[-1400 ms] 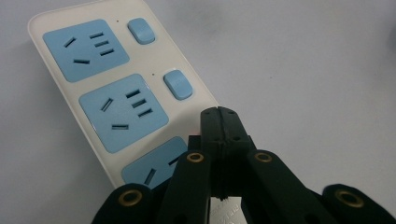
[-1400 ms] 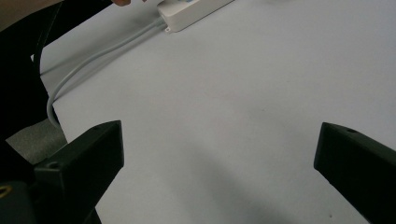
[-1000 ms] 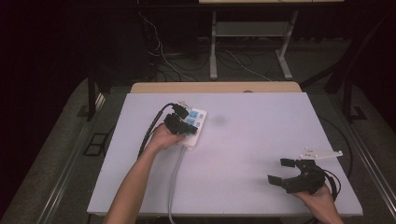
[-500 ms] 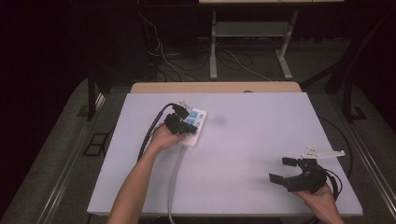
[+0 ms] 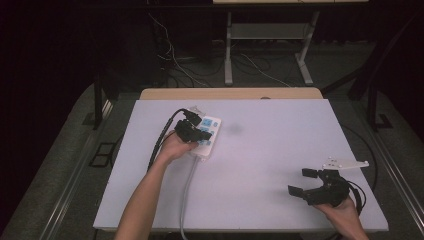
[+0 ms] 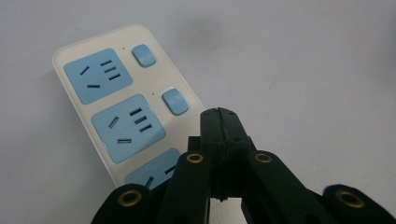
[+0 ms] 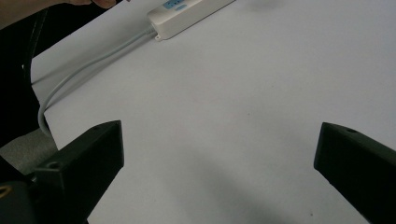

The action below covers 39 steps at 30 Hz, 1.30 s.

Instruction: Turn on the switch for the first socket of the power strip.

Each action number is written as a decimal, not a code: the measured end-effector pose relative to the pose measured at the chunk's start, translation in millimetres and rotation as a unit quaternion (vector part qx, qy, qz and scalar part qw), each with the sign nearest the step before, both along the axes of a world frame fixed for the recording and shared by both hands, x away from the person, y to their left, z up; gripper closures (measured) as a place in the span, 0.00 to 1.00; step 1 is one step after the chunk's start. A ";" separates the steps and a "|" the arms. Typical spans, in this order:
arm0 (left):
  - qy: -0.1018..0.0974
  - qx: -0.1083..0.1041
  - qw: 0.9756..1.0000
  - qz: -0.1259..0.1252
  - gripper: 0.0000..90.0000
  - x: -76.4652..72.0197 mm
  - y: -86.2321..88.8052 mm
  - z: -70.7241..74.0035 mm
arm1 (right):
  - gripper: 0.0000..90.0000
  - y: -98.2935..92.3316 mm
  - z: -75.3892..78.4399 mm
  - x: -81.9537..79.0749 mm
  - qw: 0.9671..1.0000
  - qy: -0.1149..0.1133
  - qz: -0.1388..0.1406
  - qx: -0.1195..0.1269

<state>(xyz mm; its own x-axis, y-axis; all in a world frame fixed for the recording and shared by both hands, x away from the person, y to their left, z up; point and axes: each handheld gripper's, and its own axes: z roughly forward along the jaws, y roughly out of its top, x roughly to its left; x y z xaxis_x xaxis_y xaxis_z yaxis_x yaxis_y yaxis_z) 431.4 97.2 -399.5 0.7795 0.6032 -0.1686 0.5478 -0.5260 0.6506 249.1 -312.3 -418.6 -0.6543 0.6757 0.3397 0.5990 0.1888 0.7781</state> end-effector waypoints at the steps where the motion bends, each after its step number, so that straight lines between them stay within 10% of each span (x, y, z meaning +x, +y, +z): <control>1: -0.002 0.000 1.000 0.000 1.00 -0.5 0.8 1.3 | 0.01 -0.1 0.0 0.0 1.000 0.000 0.000 0.000; 26: -0.031 -0.033 0.999 0.018 0.88 -26.8 23.8 35.6 | 0.01 0.3 0.3 -1.1 1.000 -0.001 -0.003 -0.001; 39: -0.041 -0.058 0.997 0.039 0.31 -48.8 39.4 47.3 | 0.01 1.4 1.1 -1.2 1.000 -0.003 -0.001 -0.001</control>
